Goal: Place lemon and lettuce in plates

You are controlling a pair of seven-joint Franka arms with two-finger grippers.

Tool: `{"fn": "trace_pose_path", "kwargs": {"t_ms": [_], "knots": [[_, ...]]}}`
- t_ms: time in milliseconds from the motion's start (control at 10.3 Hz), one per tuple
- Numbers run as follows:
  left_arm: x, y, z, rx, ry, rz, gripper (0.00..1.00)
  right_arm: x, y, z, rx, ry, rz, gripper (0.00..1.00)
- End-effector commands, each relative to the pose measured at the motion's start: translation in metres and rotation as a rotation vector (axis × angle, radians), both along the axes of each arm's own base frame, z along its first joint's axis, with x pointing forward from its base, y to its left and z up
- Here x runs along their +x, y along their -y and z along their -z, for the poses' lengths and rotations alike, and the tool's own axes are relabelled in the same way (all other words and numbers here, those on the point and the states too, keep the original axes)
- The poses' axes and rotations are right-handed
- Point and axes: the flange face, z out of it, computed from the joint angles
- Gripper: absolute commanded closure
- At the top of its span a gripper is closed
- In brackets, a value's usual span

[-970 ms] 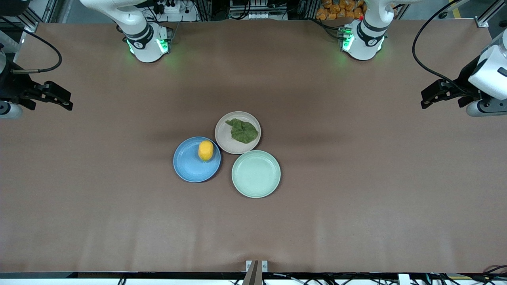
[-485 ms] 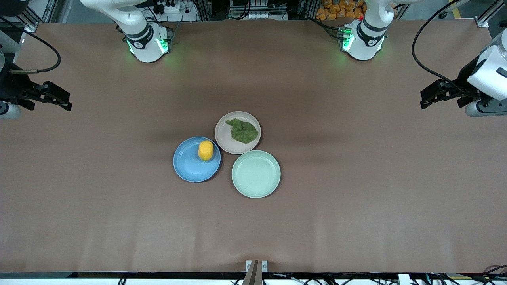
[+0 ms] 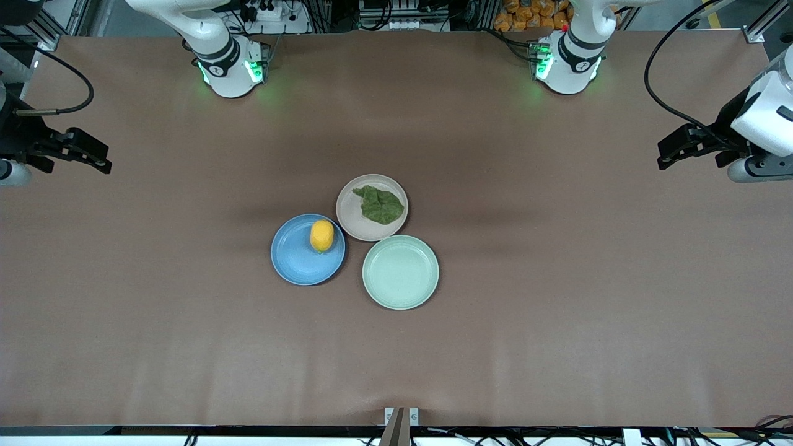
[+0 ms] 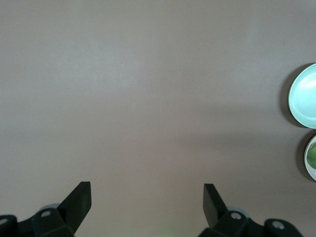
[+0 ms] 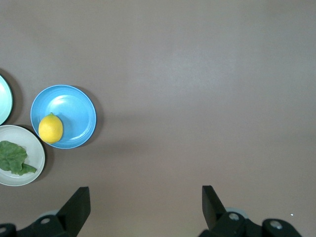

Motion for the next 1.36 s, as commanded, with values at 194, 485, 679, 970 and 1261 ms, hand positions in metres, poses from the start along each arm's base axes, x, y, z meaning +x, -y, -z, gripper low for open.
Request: {"fn": "trace_pose_path", "kwargs": {"t_ms": [194,485,679,970,1261], "knots": [[-0.006,-0.004,-0.009,0.02,0.004,0.015,0.0,-0.003,0.003,-0.002,-0.011,0.008,0.009,0.0],[-0.006,0.003,-0.008,0.026,0.004,0.028,0.0,-0.001,0.001,0.001,-0.013,-0.001,0.006,0.0],[-0.007,0.008,-0.01,0.026,0.007,0.036,0.0,-0.001,0.001,0.001,-0.012,-0.002,0.008,0.0],[-0.007,0.006,-0.01,0.024,0.007,0.033,0.0,-0.001,0.003,0.002,-0.012,-0.004,0.009,0.0],[-0.007,0.008,-0.011,0.023,0.01,0.036,0.0,0.0,0.004,0.002,-0.012,-0.004,0.011,0.0]]}}
